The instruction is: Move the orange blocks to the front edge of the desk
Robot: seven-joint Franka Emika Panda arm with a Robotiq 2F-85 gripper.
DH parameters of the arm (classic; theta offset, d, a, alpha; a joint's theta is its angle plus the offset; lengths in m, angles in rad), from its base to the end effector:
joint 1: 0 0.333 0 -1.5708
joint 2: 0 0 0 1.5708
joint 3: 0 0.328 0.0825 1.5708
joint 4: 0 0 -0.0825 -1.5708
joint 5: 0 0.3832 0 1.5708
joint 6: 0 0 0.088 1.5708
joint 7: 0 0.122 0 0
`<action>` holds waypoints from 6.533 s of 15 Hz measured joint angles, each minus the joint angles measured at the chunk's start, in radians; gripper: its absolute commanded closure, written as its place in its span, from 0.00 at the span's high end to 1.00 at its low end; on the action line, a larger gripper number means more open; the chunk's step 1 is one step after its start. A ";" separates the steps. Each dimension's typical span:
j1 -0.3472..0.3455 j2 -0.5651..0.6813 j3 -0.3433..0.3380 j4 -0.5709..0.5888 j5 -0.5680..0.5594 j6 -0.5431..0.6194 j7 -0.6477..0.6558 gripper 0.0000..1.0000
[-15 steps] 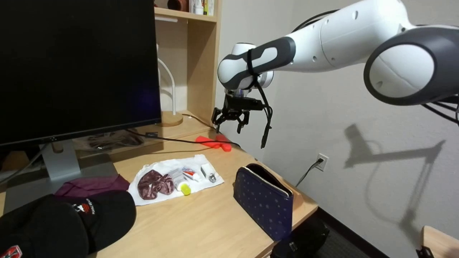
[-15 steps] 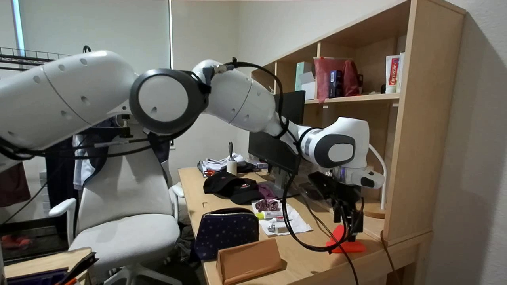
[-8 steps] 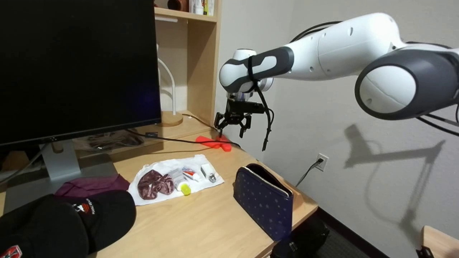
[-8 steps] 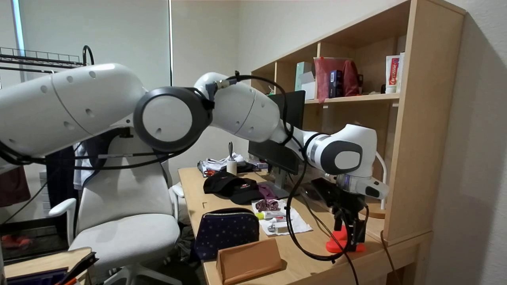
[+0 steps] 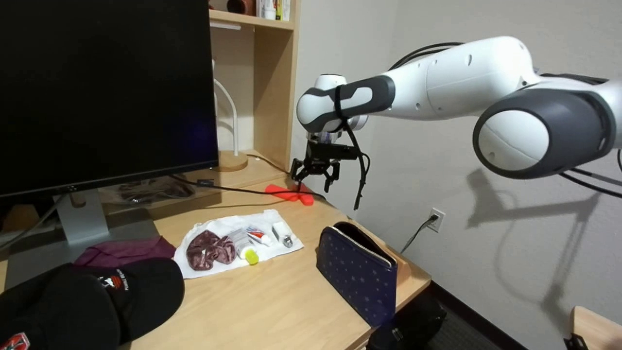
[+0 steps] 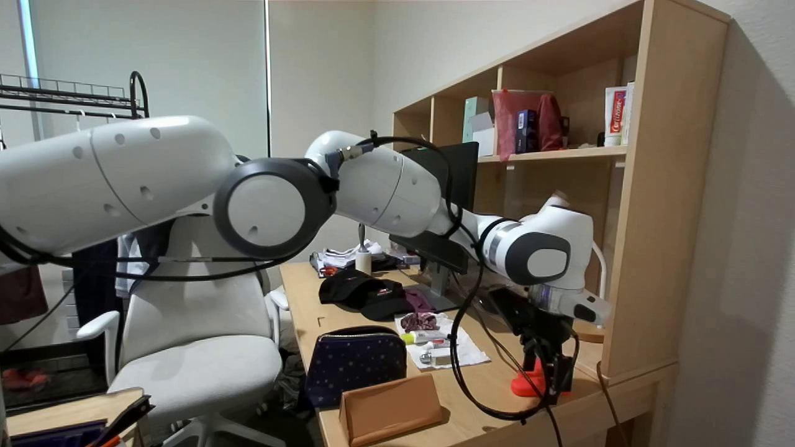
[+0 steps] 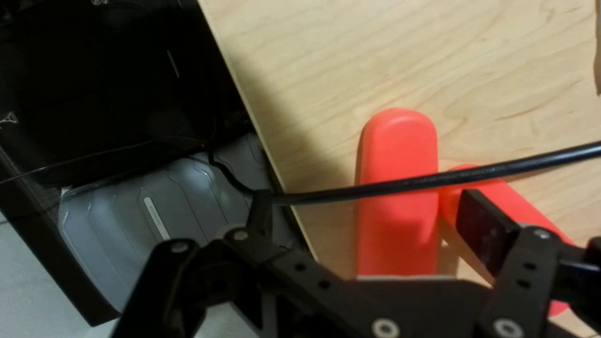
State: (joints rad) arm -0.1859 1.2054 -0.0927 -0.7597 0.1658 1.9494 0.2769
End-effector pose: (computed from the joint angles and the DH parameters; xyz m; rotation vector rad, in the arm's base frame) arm 0.7887 -0.1755 0.1803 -2.9555 0.8482 0.0207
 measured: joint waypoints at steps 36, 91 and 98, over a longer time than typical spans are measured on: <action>0.008 0.047 -0.015 0.087 -0.024 -0.211 -0.135 0.40; 0.079 -0.375 -0.041 -0.008 -0.059 -0.356 -0.287 0.39; 0.084 -0.405 -0.043 -0.061 -0.059 -0.343 -0.284 0.17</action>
State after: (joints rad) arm -0.1018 0.8008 -0.1360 -0.8205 0.1073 1.6068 -0.0069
